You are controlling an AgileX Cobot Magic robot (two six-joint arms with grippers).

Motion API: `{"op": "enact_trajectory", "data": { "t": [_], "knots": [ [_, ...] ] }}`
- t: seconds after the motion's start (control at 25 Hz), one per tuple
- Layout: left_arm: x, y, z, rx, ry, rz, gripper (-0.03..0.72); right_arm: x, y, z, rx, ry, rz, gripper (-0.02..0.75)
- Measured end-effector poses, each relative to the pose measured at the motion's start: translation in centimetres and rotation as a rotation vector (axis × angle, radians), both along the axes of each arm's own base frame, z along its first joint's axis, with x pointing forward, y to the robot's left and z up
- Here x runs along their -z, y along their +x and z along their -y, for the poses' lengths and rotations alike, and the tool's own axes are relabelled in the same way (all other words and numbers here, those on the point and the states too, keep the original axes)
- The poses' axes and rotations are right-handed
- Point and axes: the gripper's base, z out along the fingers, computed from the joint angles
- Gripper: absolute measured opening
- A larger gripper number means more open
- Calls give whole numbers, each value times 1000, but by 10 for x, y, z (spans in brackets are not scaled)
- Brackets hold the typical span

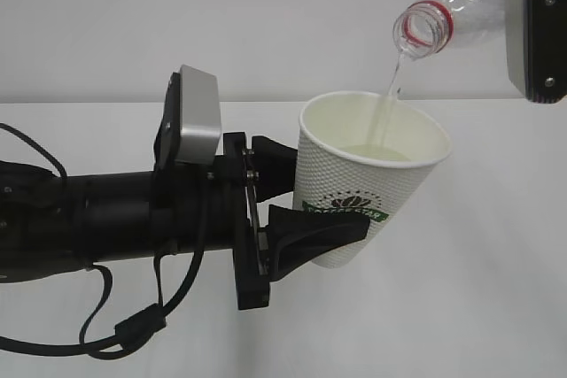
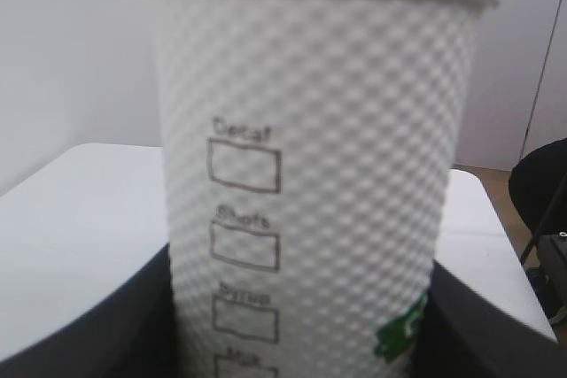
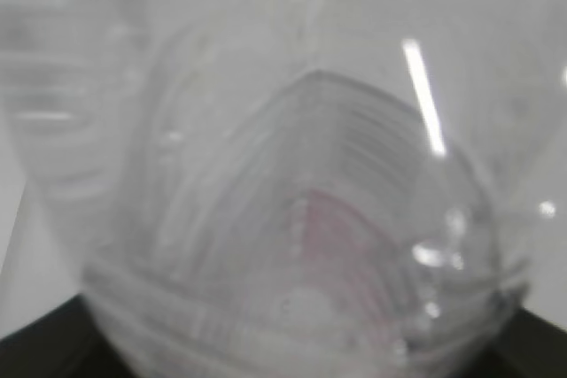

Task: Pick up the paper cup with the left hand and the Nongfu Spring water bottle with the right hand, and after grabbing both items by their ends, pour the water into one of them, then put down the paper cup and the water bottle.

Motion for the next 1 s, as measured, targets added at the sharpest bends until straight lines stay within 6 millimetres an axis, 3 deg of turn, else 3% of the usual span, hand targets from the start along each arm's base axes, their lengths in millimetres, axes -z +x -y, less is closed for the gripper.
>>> {"op": "enact_trajectory", "data": {
  "t": [1.0],
  "knots": [
    [0, 0, 0, 0, 0, 0, 454, 0, 0, 0, 2, -1, 0, 529]
  ]
}}
